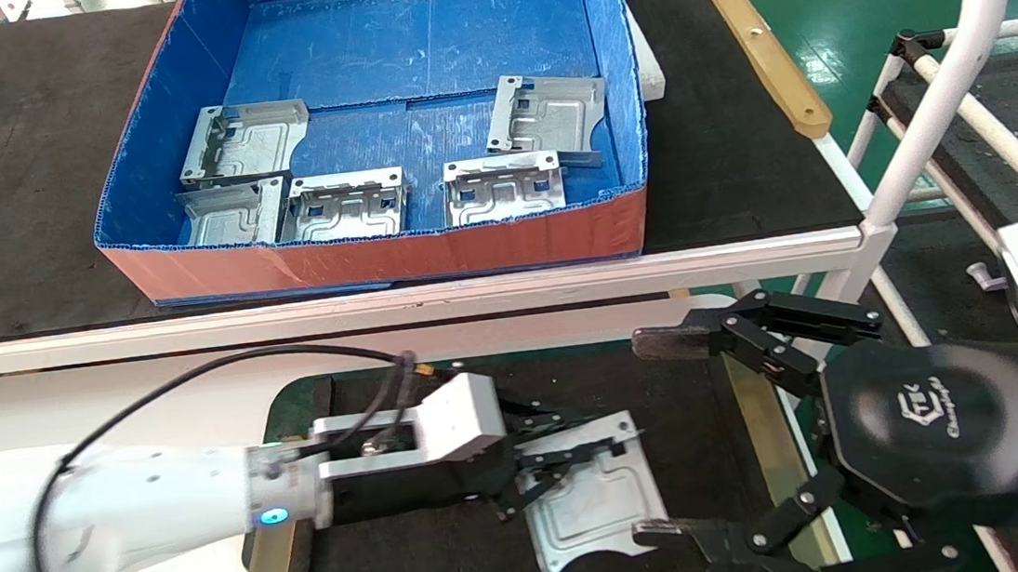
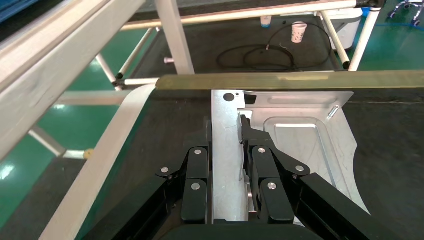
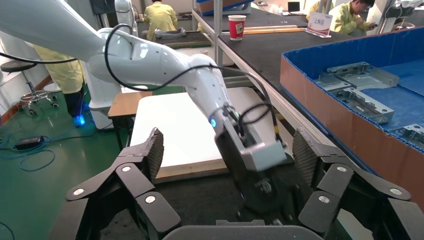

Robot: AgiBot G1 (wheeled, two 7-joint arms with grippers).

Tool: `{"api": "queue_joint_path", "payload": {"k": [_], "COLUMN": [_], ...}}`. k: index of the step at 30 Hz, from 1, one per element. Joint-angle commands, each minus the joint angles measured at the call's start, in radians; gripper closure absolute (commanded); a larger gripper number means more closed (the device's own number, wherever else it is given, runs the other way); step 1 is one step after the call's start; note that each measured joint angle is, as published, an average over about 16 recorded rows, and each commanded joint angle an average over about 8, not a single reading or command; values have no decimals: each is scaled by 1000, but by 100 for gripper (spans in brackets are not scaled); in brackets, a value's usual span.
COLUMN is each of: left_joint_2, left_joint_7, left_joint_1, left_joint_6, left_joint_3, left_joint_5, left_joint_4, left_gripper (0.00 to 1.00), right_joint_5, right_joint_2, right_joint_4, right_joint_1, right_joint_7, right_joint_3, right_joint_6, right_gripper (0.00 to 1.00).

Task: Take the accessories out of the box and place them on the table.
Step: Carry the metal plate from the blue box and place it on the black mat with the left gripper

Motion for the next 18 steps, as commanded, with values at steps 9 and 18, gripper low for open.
{"api": "queue_joint_path", "payload": {"k": [9, 18], "left_joint_2": [149, 182], "left_joint_7": [221, 282], "left_joint_1": [-80, -79], "left_joint_6": [-126, -208], "left_joint_3": [18, 54], "left_joint_5": [43, 1], "left_joint_4": [263, 282], "left_gripper": [100, 100], "right_joint_5": [0, 0], "right_joint_2": [0, 0], "right_joint_4": [0, 0], "right_joint_1": [0, 0], "right_joint_7": [0, 0], "right_joint_3": [0, 0], "right_joint_6": [0, 0], "right_gripper": [0, 0]}}
